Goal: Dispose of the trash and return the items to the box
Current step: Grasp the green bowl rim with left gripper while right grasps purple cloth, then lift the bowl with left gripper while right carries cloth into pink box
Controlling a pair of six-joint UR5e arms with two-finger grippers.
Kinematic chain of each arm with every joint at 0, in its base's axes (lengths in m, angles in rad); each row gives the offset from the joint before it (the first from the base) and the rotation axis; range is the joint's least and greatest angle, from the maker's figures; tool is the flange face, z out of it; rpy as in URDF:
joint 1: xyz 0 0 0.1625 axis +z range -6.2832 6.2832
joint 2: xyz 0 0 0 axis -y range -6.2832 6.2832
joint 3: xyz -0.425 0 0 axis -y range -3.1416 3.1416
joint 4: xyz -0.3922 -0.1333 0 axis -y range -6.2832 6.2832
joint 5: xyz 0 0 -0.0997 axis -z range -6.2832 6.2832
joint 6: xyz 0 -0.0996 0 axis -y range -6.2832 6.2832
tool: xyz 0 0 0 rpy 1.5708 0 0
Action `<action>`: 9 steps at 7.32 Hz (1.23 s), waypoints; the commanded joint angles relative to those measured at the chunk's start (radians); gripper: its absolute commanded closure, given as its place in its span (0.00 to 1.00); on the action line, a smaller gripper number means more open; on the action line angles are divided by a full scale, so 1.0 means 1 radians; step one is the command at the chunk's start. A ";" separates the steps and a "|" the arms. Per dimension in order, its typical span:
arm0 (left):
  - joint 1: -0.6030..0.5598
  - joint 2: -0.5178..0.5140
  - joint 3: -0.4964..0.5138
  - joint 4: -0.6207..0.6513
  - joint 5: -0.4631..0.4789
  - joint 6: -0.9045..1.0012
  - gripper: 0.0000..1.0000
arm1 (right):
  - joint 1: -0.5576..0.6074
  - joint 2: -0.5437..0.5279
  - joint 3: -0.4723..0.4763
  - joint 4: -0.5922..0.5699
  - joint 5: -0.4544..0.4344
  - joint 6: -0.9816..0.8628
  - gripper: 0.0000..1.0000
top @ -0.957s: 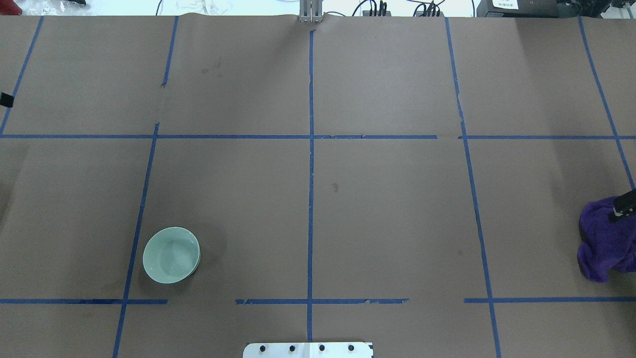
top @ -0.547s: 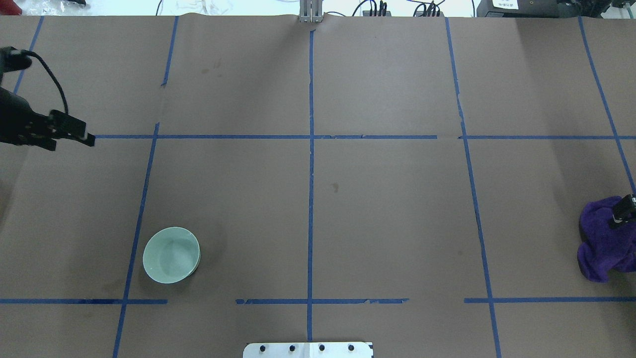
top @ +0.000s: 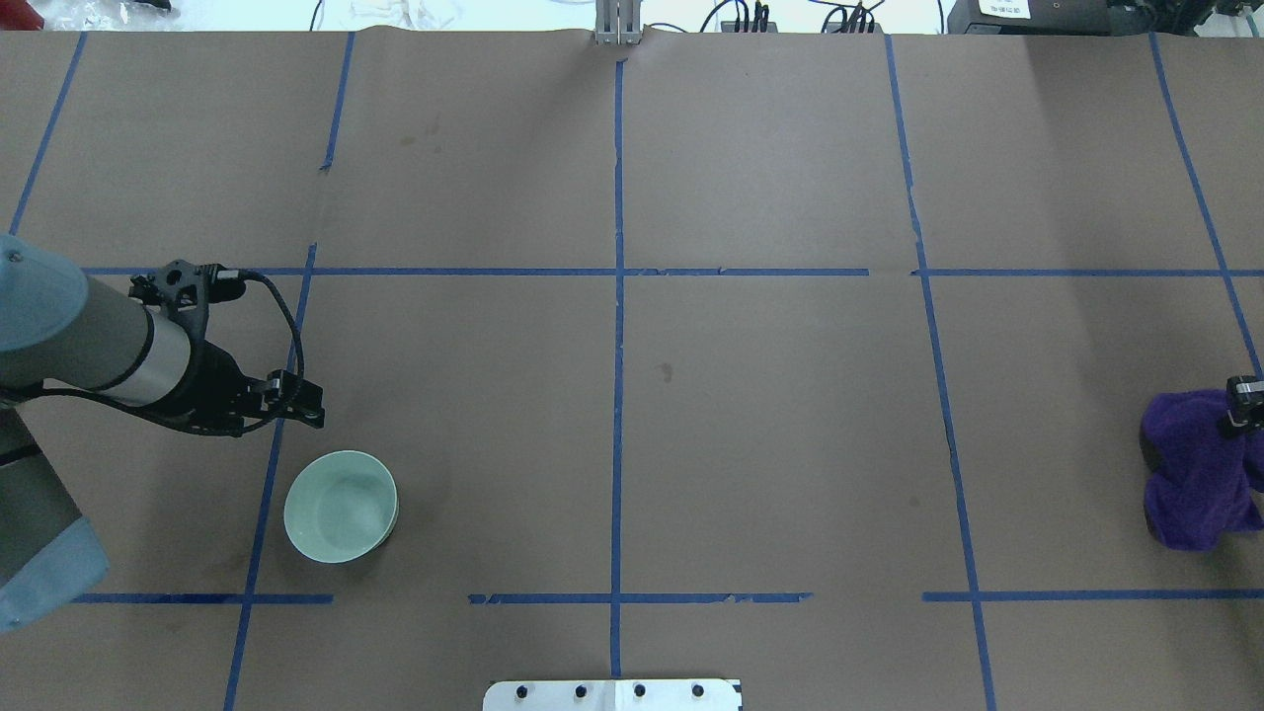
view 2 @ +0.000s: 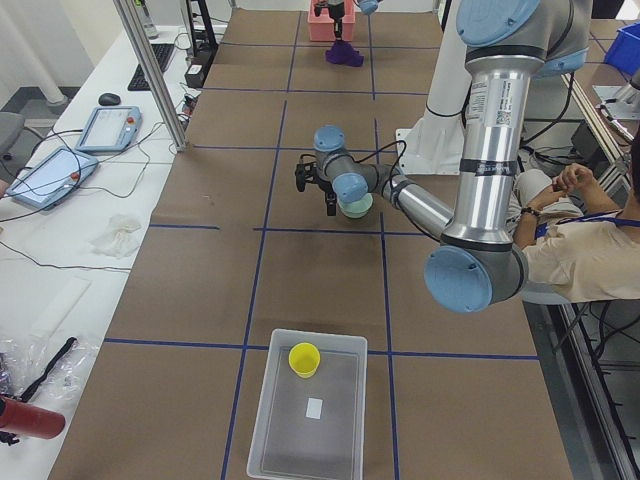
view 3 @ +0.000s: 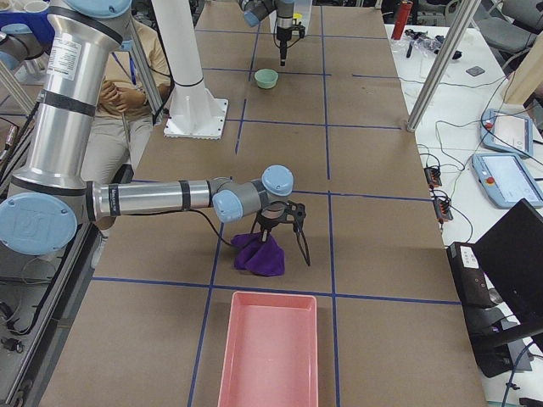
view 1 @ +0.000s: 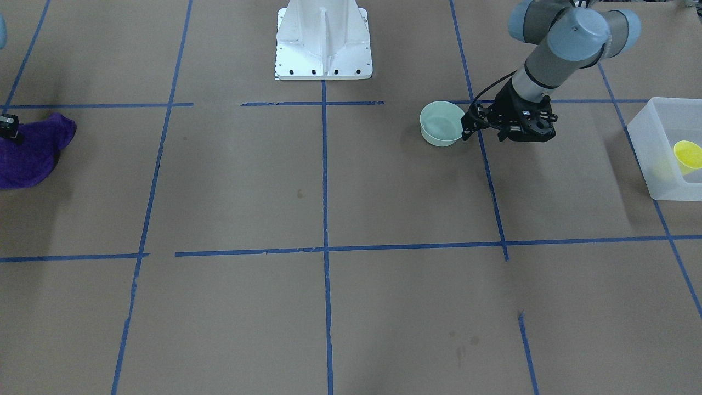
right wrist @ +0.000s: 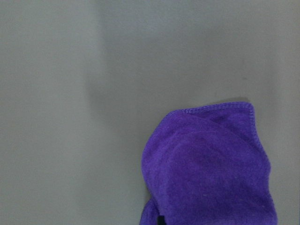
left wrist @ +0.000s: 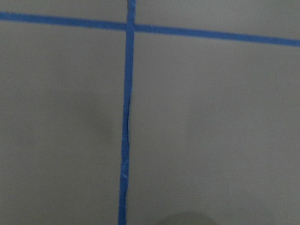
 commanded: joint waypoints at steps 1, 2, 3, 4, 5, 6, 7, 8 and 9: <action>0.088 0.000 0.011 -0.001 0.036 -0.055 0.00 | 0.106 0.000 0.138 -0.007 0.010 0.000 1.00; 0.102 0.000 0.013 -0.001 0.043 -0.057 0.01 | 0.185 0.001 0.175 -0.007 0.036 -0.002 1.00; 0.114 0.000 0.021 -0.001 0.043 -0.058 0.07 | 0.245 0.035 0.174 -0.007 0.083 -0.002 1.00; 0.126 -0.003 0.047 -0.001 0.044 -0.058 0.15 | 0.285 0.065 0.171 -0.019 0.105 -0.002 1.00; 0.128 -0.002 0.050 -0.001 0.044 -0.058 0.23 | 0.312 0.114 0.172 -0.063 0.105 -0.002 1.00; 0.142 -0.002 0.053 -0.001 0.046 -0.058 0.42 | 0.332 0.154 0.175 -0.117 0.105 -0.002 1.00; 0.142 -0.002 0.047 0.001 0.046 -0.058 0.88 | 0.365 0.174 0.166 -0.140 0.107 -0.003 1.00; 0.140 -0.002 0.041 0.001 0.044 -0.058 1.00 | 0.401 0.173 0.162 -0.140 0.110 -0.006 1.00; 0.140 -0.002 0.045 0.001 0.044 -0.060 1.00 | 0.459 0.173 0.140 -0.140 0.110 -0.069 1.00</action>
